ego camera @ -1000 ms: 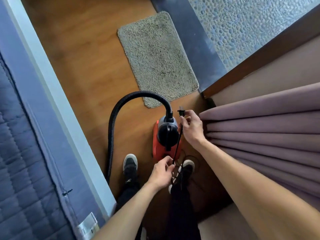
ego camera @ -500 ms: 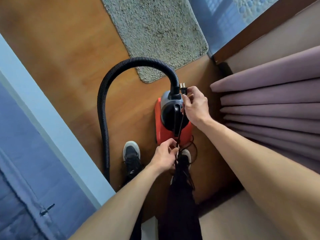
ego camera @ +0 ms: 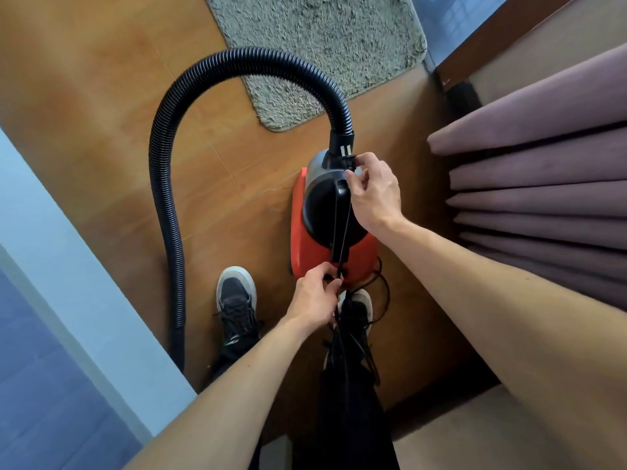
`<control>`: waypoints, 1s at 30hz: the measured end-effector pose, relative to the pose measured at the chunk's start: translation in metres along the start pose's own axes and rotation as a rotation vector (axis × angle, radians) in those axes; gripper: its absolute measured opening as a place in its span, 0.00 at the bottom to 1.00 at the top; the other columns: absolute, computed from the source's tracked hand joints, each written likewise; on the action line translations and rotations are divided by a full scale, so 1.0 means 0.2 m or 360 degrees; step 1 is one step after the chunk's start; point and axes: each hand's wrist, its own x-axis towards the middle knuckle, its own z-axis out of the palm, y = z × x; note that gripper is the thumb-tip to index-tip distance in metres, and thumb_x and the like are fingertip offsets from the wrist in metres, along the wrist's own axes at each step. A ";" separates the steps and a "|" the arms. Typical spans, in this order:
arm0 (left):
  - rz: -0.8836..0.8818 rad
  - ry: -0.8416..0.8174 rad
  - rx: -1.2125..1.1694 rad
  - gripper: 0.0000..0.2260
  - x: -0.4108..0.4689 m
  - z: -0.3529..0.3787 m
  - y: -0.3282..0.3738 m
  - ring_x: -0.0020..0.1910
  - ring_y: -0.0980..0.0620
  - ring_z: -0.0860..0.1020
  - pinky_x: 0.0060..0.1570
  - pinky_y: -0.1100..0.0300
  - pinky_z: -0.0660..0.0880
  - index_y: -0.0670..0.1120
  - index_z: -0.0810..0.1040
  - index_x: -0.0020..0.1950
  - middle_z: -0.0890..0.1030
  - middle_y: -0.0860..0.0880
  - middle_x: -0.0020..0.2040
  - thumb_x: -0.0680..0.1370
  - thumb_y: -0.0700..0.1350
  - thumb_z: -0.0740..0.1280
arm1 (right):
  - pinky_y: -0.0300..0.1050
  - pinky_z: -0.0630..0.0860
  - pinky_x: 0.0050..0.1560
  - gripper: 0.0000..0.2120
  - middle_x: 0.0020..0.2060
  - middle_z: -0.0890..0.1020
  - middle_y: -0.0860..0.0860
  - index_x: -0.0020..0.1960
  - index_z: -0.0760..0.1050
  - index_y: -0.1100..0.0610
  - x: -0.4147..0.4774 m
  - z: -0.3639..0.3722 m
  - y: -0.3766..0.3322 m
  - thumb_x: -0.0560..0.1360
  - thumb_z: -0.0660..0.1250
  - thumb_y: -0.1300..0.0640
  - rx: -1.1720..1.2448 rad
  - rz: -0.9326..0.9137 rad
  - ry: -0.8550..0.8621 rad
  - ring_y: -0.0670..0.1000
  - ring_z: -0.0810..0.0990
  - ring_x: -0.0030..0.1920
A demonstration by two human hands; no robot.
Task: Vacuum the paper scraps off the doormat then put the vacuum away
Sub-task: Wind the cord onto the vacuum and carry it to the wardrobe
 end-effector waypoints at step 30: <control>-0.0261 0.0609 0.0568 0.14 0.42 -1.25 -0.36 0.53 0.43 0.79 0.50 0.55 0.71 0.46 0.71 0.59 0.82 0.45 0.49 0.80 0.53 0.65 | 0.46 0.71 0.45 0.16 0.54 0.70 0.57 0.63 0.70 0.54 -0.02 0.42 -0.08 0.81 0.55 0.47 -0.0336 0.0380 0.0675 0.57 0.78 0.44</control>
